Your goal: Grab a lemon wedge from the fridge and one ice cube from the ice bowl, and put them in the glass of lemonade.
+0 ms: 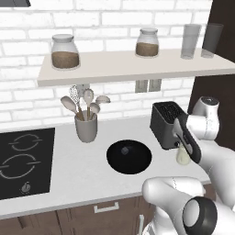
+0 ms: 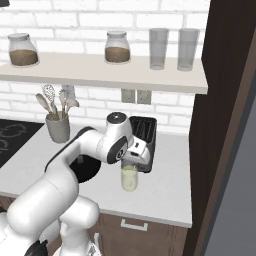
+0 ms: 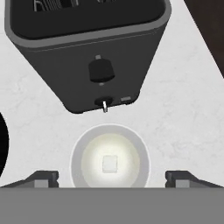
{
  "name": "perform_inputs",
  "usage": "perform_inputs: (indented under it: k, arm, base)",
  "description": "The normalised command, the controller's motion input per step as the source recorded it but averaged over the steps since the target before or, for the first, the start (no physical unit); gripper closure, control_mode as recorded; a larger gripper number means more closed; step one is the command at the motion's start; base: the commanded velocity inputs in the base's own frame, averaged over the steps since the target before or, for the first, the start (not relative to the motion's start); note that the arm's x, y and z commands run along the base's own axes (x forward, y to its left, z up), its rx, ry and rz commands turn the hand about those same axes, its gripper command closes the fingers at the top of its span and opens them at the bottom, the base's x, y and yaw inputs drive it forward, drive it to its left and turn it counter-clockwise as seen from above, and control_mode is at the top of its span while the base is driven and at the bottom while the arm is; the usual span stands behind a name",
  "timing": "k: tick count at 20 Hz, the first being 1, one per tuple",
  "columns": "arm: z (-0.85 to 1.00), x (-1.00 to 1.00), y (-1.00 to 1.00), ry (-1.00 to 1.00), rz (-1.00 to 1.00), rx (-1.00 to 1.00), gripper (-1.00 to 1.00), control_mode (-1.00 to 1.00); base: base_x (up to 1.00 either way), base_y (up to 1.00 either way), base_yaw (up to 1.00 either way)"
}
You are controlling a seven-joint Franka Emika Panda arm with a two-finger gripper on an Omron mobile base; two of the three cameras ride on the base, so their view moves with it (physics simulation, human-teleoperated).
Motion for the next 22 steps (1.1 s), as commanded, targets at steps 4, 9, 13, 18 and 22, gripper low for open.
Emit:
perform_inputs:
  k: [4,9,13,18,22]
  arm:
    - [0.29,-0.07,0.00,-0.15,0.00,0.06,-1.00,-1.00]
    - [0.30,-0.18,0.00,-0.19,0.00,0.07,-1.00,-1.00]
    - [0.27,-0.19,0.00,-0.25,0.00,0.06,-1.00,-1.00]
    - [0.32,-0.26,0.11,-0.28,0.00,0.06,-1.00,-1.00]
    - [0.64,-0.45,0.72,-0.04,0.03,-0.04,-1.00,-1.00]
  base:
    - [0.00,0.00,0.00]
    - [0.00,0.00,0.00]
    - [0.00,0.00,0.00]
    - [0.00,0.00,0.00]
    - [0.00,0.00,0.00]
